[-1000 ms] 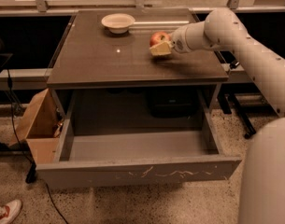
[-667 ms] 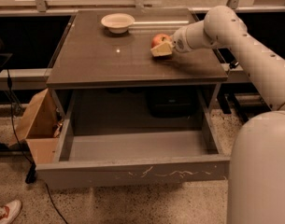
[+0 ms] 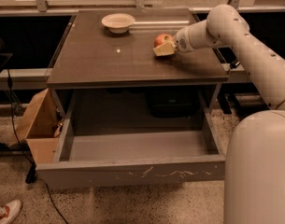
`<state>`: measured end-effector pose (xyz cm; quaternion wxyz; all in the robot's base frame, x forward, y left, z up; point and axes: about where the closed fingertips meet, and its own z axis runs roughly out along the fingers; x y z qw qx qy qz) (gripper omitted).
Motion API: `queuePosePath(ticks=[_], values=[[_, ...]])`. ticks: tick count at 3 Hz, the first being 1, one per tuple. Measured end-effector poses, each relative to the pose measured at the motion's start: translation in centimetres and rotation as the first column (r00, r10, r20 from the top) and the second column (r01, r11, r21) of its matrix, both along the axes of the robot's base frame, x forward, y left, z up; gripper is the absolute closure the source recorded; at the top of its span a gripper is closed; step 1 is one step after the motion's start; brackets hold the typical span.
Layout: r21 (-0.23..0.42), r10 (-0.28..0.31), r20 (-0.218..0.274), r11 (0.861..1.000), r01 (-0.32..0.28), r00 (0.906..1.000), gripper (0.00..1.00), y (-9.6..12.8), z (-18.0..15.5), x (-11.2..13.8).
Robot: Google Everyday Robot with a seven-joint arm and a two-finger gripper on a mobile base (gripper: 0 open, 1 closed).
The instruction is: Pick apple from top drawer and place on counter
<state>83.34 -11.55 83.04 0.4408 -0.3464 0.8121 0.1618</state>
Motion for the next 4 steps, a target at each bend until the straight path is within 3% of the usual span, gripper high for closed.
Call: queuePosePath(ticks=[1,2,3,4], values=[[0.03,-0.004,0.016,1.0,0.004,0.9999,0.03,-0.4,0.6,-0.1],[0.074,-0.009,0.044,0.997,0.006,0.999,0.0,-0.9,1.5,-0.7],[0.146,-0.036,0.112,0.989,0.019,0.9931,0.0,-2.4,4.1,-2.9],[0.226,-0.084,0.186,0.973,0.041,0.9789,0.0,-4.3,6.0,-6.2]])
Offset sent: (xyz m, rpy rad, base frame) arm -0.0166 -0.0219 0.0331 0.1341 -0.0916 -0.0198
